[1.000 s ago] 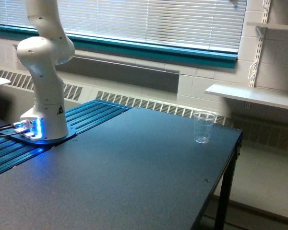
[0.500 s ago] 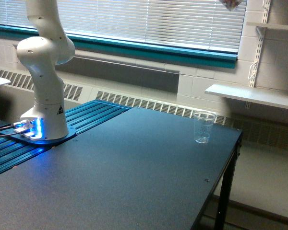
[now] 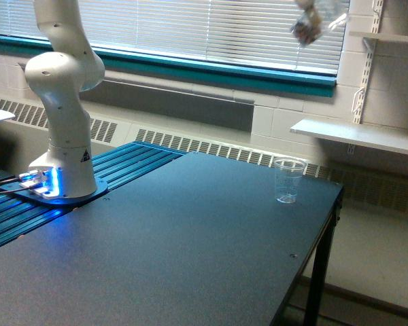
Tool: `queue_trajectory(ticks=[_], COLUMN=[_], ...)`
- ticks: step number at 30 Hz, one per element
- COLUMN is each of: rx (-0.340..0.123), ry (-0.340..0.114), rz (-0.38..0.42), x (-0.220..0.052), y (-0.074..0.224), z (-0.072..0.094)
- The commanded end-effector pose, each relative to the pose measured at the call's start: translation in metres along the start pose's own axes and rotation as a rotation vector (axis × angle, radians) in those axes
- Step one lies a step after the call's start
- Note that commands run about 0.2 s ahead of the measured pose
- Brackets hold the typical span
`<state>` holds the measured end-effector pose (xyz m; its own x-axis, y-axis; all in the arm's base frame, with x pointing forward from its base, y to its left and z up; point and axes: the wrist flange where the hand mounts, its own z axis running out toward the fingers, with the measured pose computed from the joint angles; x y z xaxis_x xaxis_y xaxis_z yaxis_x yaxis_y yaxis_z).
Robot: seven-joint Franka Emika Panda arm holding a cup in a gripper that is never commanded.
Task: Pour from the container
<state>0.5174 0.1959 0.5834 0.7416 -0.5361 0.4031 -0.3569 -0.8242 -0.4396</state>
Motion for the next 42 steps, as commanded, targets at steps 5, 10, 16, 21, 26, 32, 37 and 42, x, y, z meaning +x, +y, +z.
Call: queue_trajectory(ticks=[5, 10, 16, 21, 26, 32, 37, 42], rx=[-0.017, -0.024, -0.033, -0.049, -0.069, -0.08, -0.129, -0.164], ry=[-0.064, -0.078, -0.109, -0.139, -0.174, -0.228, -0.259, -0.281], rz=[0.012, 0.019, 0.018, 0.018, 0.014, 0.019, 0.0, -0.015], x=[-0.05, -0.063, -0.077, -0.089, -0.107, -0.123, -0.143, -0.16], y=[0.007, 0.011, 0.016, 0.023, 0.031, 0.035, 0.046, 0.055], z=[0.021, 0.031, 0.042, 0.054, 0.07, 0.082, 0.101, 0.121])
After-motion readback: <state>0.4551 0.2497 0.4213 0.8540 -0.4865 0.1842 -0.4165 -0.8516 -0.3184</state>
